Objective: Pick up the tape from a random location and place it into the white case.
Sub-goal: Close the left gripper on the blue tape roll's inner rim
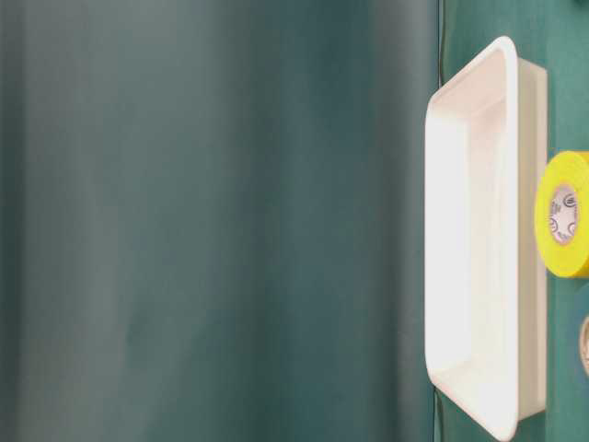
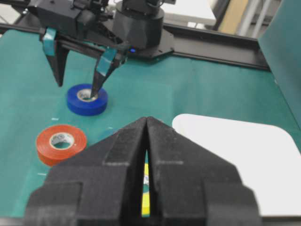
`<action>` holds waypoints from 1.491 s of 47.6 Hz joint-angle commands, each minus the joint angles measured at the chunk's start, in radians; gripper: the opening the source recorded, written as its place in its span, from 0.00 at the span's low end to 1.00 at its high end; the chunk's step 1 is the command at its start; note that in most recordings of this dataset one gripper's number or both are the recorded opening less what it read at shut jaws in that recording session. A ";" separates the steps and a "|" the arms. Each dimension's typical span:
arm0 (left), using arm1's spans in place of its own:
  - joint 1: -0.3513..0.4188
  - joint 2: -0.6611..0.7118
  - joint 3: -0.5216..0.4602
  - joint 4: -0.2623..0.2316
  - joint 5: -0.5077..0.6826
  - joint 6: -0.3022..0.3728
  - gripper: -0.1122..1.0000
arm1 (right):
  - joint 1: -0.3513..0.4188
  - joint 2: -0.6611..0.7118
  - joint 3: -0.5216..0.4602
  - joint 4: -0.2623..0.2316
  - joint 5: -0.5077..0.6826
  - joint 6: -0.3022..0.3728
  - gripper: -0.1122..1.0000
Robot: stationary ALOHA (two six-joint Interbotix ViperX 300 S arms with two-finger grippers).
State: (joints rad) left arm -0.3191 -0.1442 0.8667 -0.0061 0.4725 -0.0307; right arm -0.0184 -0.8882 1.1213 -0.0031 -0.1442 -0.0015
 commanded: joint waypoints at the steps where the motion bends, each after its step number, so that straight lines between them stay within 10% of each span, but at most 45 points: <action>1: -0.005 0.002 0.009 0.000 -0.020 0.000 0.97 | -0.003 0.008 -0.018 -0.002 -0.003 -0.002 0.10; 48: -0.003 0.020 0.012 0.000 -0.049 0.000 0.92 | -0.003 0.008 -0.018 -0.003 -0.003 -0.003 0.10; 54: 0.003 0.020 0.009 0.000 -0.044 -0.002 0.81 | -0.003 0.008 -0.018 -0.003 -0.003 -0.003 0.10; 63: 0.008 0.018 0.005 -0.002 -0.044 -0.003 0.35 | -0.003 0.008 -0.018 -0.003 -0.006 -0.003 0.10; 71: 0.008 0.015 0.008 -0.002 -0.046 -0.002 0.32 | -0.003 0.008 -0.018 -0.003 -0.006 -0.003 0.10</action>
State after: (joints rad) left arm -0.3145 -0.1150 0.8713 -0.0061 0.4295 -0.0337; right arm -0.0199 -0.8851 1.1213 -0.0046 -0.1442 -0.0031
